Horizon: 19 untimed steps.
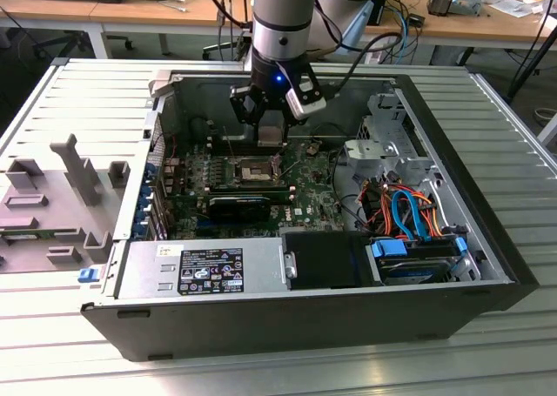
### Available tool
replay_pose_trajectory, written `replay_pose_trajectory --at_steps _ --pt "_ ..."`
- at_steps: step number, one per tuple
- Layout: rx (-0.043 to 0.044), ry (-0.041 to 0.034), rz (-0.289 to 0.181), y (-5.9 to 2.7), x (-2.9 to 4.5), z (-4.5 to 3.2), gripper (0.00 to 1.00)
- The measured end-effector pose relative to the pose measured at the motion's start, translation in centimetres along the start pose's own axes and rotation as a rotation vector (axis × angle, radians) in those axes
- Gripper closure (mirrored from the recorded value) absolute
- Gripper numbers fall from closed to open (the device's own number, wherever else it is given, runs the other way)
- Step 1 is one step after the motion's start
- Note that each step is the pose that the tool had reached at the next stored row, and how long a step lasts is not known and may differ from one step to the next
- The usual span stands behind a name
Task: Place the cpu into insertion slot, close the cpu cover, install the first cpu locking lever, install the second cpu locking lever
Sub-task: 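Place the cpu into insertion slot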
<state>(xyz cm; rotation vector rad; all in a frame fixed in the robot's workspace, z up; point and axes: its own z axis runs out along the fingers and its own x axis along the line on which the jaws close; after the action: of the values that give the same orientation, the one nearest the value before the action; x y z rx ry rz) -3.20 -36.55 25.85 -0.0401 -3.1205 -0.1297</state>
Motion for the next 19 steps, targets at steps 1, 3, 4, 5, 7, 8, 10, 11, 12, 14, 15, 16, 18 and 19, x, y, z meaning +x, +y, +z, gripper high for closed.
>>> replay_pose_trajectory --at_steps 1,3,4,5,7,8,10,11,12,14,15,16,18,19 --pt "0.0001 0.0000 0.000 0.00 0.00 0.02 0.46" --pt "0.0000 0.0000 0.000 -0.01 0.00 0.07 0.46" --pt "0.0001 0.0000 0.000 -0.01 0.00 0.10 0.46" --pt "0.0000 -0.0001 0.000 -0.02 0.00 0.12 0.46" --pt "0.0001 0.0000 0.000 -0.02 0.00 0.16 0.46" --pt "0.0001 0.0000 0.000 -0.02 0.00 0.18 0.46" --pt "0.0001 -0.0001 0.000 -0.03 -0.01 0.23 0.46" --pt "0.0001 0.0000 0.000 -0.03 0.00 0.26 0.46" --pt "0.0001 0.0000 0.000 -0.04 -0.01 0.30 0.46" --pt "0.0001 0.0000 0.000 -0.04 0.00 0.34 0.46" --pt "0.0000 -0.0001 0.000 -0.05 0.06 0.36 0.46" --pt "0.0001 -0.0001 0.000 -0.05 0.14 0.37 0.46" --pt "0.0001 -0.0002 0.000 -0.05 0.40 0.39 0.46" --pt "0.0003 -0.0001 0.000 -0.13 0.57 0.38 0.46"
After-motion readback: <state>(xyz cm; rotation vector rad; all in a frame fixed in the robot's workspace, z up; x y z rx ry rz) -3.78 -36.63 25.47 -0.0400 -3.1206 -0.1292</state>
